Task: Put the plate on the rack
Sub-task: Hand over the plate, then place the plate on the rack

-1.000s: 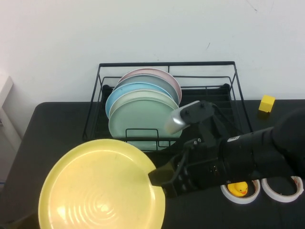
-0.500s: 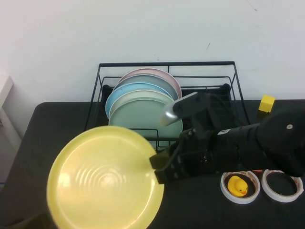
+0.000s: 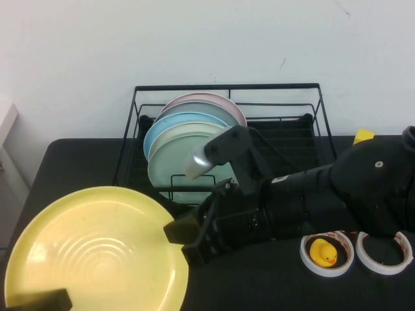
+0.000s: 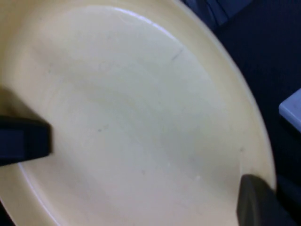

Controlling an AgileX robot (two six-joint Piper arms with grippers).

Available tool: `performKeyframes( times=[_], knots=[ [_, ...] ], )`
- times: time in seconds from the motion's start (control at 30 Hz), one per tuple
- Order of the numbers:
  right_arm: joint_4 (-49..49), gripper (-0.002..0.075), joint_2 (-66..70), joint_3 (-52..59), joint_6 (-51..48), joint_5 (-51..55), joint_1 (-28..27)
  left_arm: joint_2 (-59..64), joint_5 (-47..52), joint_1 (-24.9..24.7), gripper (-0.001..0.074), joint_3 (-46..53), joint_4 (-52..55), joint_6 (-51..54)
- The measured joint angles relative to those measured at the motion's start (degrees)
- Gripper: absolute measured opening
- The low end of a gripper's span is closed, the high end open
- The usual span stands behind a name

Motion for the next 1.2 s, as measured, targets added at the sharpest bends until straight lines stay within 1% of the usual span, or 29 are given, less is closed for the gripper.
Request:
performKeyframes(
  times=[0.03,0.07,0.13,0.17,0.2,0.23,0.27,0.33,0.37,0.43,0.53,0.57,0.6,0.67,0.77,0.87,0.93,0.97,1.03,1.13,1.2],
  knots=[
    [0.7,0.0009,0.0,0.0,-1.3,0.0,0.0,0.0,0.0,0.0,0.0380,0.0,0.0,0.0],
    [1.4,0.0009,0.0,0.0,-2.7,0.0,0.0,0.0,0.0,0.0,0.0335,0.0,0.0,0.0],
    [2.5,0.0010,0.0,0.0,-4.8,0.0,0.0,0.0,0.3,0.0,0.0224,0.0,0.0,0.1],
    [2.6,0.0011,0.0,0.0,-5.8,-0.5,0.0,0.0,0.4,0.0,0.0149,0.0,-0.1,0.4],
    [2.7,0.0011,0.1,0.0,-6.6,-1.2,-0.1,0.0,0.4,0.0,0.0112,0.0,-0.8,0.8],
    [2.7,0.0011,0.2,0.0,-7.2,-1.5,-0.2,-0.1,0.5,0.0,0.0092,0.0,-1.3,1.1],
    [2.7,0.0015,0.3,0.0,-7.6,-1.6,-0.3,-0.1,0.5,0.0,0.0090,0.0,-1.7,1.7],
    [3.1,0.0054,0.3,0.0,-8.2,-1.2,-0.5,-0.1,0.0,0.0,0.0090,0.0,-1.7,3.6],
    [3.5,0.0101,0.3,0.0,-8.7,-0.7,-0.5,-0.1,-0.3,0.0,0.0090,0.0,-1.7,5.1],
    [4.3,0.0231,0.3,0.0,-9.9,0.2,-0.5,-0.1,-1.2,0.0,0.0090,0.0,-2.0,8.6],
    [5.3,0.0490,0.1,0.0,-11.8,1.5,-0.5,-0.1,-2.8,0.0,0.0090,0.0,-3.6,17.3],
    [5.4,0.0558,-0.4,-0.2,-12.7,1.9,-0.5,0.0,-3.6,0.0,0.0090,0.0,-4.3,21.6],
    [5.4,0.0605,-1.1,-0.5,-13.3,1.9,-0.5,0.0,-4.5,0.0,0.0090,-0.2,-5.2,26.3],
    [5.5,0.0652,-3.0,-1.4,-13.8,2.1,-1.1,0.1,-6.7,0.0,0.0090,-0.9,-7.0,35.4],
    [4.5,0.0679,-7.2,-3.1,-14.0,2.6,-2.7,0.1,-11.6,0.0,0.0090,-2.4,-10.8,46.1],
    [2.2,0.0680,-12.6,-3.8,-13.5,2.8,-4.7,0.2,-17.0,0.0,0.0090,-4.0,-13.1,56.9],
    [-0.6,0.0662,-16.4,-4.0,-12.5,3.7,-6.2,0.8,-19.2,0.0,0.0090,-5.0,-13.5,64.8],
    [-2.6,0.0640,-18.4,-4.0,-11.5,4.4,-6.9,1.5,-19.7,0.0,0.0090,-5.6,-13.8,68.7],
    [-7.4,0.0571,-21.6,-4.0,-8.4,6.2,-7.8,3.0,-20.0,0.0,0.0090,-6.6,-15.1,75.6],
    [-17.5,0.0384,-26.1,-4.0,-3.3,9.9,-8.5,6.3,-20.0,0.0,0.0090,-8.6,-20.1,85.2],
    [-25.3,0.0215,-28.7,-4.0,0.5,13.4,-8.5,9.6,-19.5,0.0,0.0090,-10.3,-25.1,91.5]
  ],
)
